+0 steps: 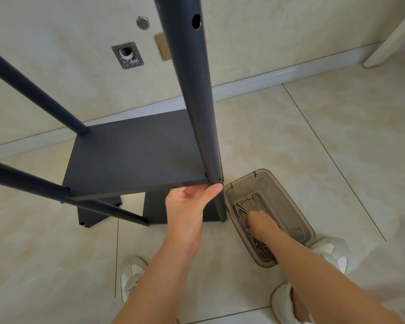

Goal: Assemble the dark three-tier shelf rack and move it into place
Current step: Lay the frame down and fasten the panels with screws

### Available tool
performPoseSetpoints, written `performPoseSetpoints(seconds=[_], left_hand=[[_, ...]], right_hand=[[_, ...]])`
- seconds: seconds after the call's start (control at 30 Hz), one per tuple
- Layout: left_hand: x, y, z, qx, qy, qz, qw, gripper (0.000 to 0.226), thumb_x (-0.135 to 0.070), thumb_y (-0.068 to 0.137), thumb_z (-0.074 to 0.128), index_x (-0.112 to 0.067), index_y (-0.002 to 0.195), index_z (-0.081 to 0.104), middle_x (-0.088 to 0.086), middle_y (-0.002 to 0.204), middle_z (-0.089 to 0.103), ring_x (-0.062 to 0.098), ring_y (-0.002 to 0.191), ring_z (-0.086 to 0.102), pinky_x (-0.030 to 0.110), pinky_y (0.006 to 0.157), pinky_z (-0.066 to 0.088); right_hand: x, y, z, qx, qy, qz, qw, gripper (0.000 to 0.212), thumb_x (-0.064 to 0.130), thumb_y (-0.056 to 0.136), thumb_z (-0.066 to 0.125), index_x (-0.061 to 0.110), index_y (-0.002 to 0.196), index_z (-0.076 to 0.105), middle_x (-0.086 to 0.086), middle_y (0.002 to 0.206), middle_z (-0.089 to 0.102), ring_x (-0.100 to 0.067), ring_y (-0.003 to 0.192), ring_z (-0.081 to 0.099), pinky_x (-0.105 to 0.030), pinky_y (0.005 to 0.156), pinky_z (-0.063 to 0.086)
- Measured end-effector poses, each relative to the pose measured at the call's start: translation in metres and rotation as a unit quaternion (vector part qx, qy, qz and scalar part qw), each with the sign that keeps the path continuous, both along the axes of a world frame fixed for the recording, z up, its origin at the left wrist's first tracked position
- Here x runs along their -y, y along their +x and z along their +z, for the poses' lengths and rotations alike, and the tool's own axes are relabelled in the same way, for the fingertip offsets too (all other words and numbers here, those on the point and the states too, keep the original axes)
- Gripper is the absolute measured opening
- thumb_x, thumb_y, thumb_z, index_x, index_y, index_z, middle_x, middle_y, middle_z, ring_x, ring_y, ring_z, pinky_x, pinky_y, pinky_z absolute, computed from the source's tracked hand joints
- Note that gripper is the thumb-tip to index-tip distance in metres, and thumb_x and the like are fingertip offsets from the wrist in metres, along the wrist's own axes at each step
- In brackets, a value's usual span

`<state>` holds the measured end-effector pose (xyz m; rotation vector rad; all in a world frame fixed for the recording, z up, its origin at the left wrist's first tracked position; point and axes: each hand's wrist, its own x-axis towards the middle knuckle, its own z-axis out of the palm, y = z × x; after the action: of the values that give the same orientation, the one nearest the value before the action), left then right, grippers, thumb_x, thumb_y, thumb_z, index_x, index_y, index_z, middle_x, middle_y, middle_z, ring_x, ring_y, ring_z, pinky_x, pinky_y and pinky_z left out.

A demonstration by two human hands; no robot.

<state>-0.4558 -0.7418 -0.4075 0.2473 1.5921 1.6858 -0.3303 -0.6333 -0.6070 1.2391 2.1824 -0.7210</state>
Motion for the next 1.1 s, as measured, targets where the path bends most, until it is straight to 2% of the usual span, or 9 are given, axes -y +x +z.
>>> performPoseSetpoints(seconds=[0.2, 0.37, 0.57, 0.63, 0.73, 0.8, 0.87, 1.0, 1.1], left_hand=[[0.001, -0.001, -0.002, 0.000, -0.010, 0.001, 1.000, 0.025, -0.005, 0.072, 0.084, -0.005, 0.096, 0.077, 0.011, 0.095, 0.078, 0.021, 0.093, 0.075, 0.019, 0.078, 0.055], [0.002, -0.001, -0.001, 0.002, -0.004, -0.003, 1.000, 0.027, -0.010, 0.066, 0.087, -0.006, 0.091, 0.078, 0.012, 0.093, 0.078, 0.021, 0.092, 0.075, 0.017, 0.077, 0.055], [0.004, -0.001, -0.003, 0.004, 0.005, -0.013, 1.000, 0.019, -0.003, 0.073, 0.083, -0.004, 0.092, 0.077, 0.011, 0.092, 0.077, 0.021, 0.092, 0.074, 0.018, 0.080, 0.055], [0.005, 0.000, -0.003, 0.003, 0.003, -0.015, 1.000, 0.019, -0.003, 0.074, 0.083, -0.006, 0.092, 0.078, 0.010, 0.092, 0.078, 0.021, 0.093, 0.074, 0.018, 0.080, 0.055], [0.006, 0.000, -0.004, 0.006, 0.005, -0.012, 1.000, 0.020, -0.002, 0.073, 0.082, -0.007, 0.092, 0.078, 0.009, 0.091, 0.078, 0.020, 0.092, 0.075, 0.018, 0.080, 0.055], [0.006, 0.000, -0.004, 0.009, 0.009, -0.009, 1.000, 0.023, -0.002, 0.072, 0.083, -0.005, 0.093, 0.077, 0.008, 0.090, 0.077, 0.020, 0.091, 0.074, 0.019, 0.080, 0.055], [0.006, -0.001, -0.004, 0.007, 0.008, -0.009, 1.000, 0.028, -0.004, 0.070, 0.084, -0.002, 0.096, 0.075, 0.009, 0.091, 0.077, 0.021, 0.092, 0.074, 0.020, 0.081, 0.055], [0.006, 0.000, -0.005, 0.006, 0.008, -0.010, 1.000, 0.026, -0.003, 0.071, 0.083, -0.001, 0.097, 0.075, 0.010, 0.091, 0.077, 0.021, 0.091, 0.074, 0.021, 0.082, 0.055], [0.007, -0.001, -0.005, 0.004, 0.007, -0.010, 1.000, 0.032, -0.005, 0.070, 0.084, 0.001, 0.101, 0.074, 0.010, 0.094, 0.077, 0.021, 0.093, 0.074, 0.020, 0.081, 0.055]], right_hand=[[-0.001, 0.004, -0.006, -0.005, 0.008, -0.026, 1.000, 0.023, 0.014, 0.094, 0.060, 0.006, 0.116, 0.058, -0.013, 0.113, 0.065, -0.028, 0.099, 0.065, -0.033, 0.073, 0.048], [-0.004, 0.010, -0.014, -0.043, -0.006, -0.104, 0.994, 0.059, 0.013, 0.097, 0.055, 0.003, 0.146, 0.024, -0.019, 0.128, 0.057, -0.034, 0.114, 0.059, -0.039, 0.088, 0.050], [-0.005, 0.011, -0.021, -0.015, -0.014, -0.070, 0.997, 0.029, 0.011, 0.097, 0.056, 0.003, 0.124, 0.053, -0.017, 0.121, 0.063, -0.030, 0.107, 0.063, -0.033, 0.083, 0.051], [-0.005, 0.011, -0.019, 0.001, -0.013, -0.066, 0.998, 0.029, 0.007, 0.094, 0.058, 0.002, 0.123, 0.054, -0.016, 0.119, 0.065, -0.029, 0.105, 0.065, -0.033, 0.081, 0.052], [-0.005, 0.010, -0.020, -0.028, 0.004, -0.105, 0.994, 0.058, -0.002, 0.091, 0.054, 0.001, 0.144, 0.029, -0.016, 0.110, 0.066, -0.029, 0.093, 0.065, -0.036, 0.076, 0.053], [-0.005, 0.010, -0.022, -0.058, 0.004, -0.143, 0.988, 0.063, -0.002, 0.093, 0.049, 0.003, 0.148, 0.017, -0.013, 0.095, 0.064, -0.026, 0.081, 0.061, -0.038, 0.071, 0.053], [-0.008, 0.012, -0.023, -0.063, 0.000, -0.159, 0.985, 0.057, 0.001, 0.095, 0.049, 0.006, 0.145, 0.023, -0.010, 0.091, 0.061, -0.025, 0.083, 0.062, -0.038, 0.071, 0.053], [-0.011, 0.020, -0.023, -0.007, -0.028, -0.160, 0.987, 0.024, 0.011, 0.098, 0.051, 0.004, 0.120, 0.058, -0.013, 0.111, 0.064, -0.029, 0.095, 0.063, -0.034, 0.079, 0.054], [-0.010, 0.022, -0.026, -0.016, -0.025, -0.165, 0.986, 0.034, 0.024, 0.098, 0.055, 0.005, 0.127, 0.053, -0.012, 0.114, 0.060, -0.030, 0.099, 0.063, -0.041, 0.088, 0.055]])
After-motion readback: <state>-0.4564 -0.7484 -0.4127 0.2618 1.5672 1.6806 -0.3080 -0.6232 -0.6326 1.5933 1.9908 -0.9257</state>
